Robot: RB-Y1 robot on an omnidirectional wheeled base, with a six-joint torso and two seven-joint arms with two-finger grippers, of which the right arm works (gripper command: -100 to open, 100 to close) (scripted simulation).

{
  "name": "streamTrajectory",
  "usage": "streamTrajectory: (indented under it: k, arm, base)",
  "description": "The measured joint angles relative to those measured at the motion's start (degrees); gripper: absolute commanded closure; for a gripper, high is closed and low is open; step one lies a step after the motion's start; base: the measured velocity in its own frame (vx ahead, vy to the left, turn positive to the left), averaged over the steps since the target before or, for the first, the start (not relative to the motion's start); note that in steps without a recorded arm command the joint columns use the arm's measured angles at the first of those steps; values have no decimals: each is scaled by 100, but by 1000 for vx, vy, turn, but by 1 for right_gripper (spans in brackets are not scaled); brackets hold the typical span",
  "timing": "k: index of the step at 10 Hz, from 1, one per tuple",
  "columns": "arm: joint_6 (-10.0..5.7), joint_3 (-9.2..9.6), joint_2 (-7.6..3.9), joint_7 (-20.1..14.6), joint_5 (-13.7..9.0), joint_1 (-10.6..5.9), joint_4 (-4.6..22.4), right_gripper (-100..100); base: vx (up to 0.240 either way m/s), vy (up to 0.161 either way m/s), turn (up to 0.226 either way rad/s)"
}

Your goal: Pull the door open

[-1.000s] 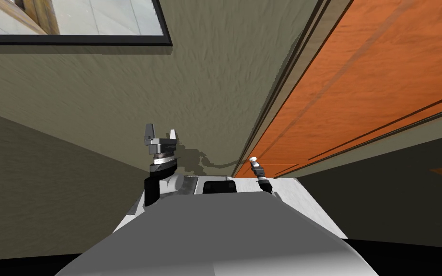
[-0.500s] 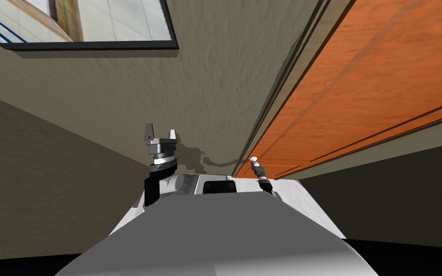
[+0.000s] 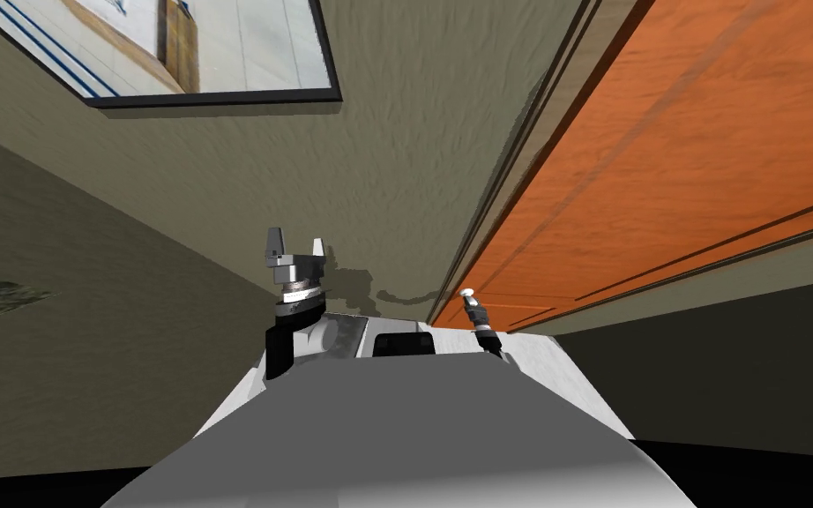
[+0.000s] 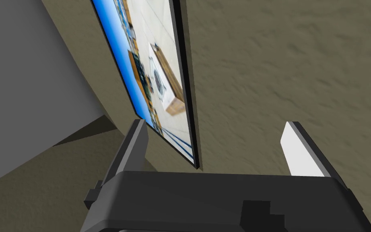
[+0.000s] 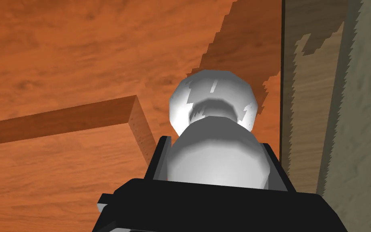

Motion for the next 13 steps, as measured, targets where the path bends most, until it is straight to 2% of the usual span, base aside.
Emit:
streamTrajectory:
  k: [13]
  arm:
    - [109,321,-119,-1839,-936,40,-79,100]
  base:
    - [-46,-18,74]
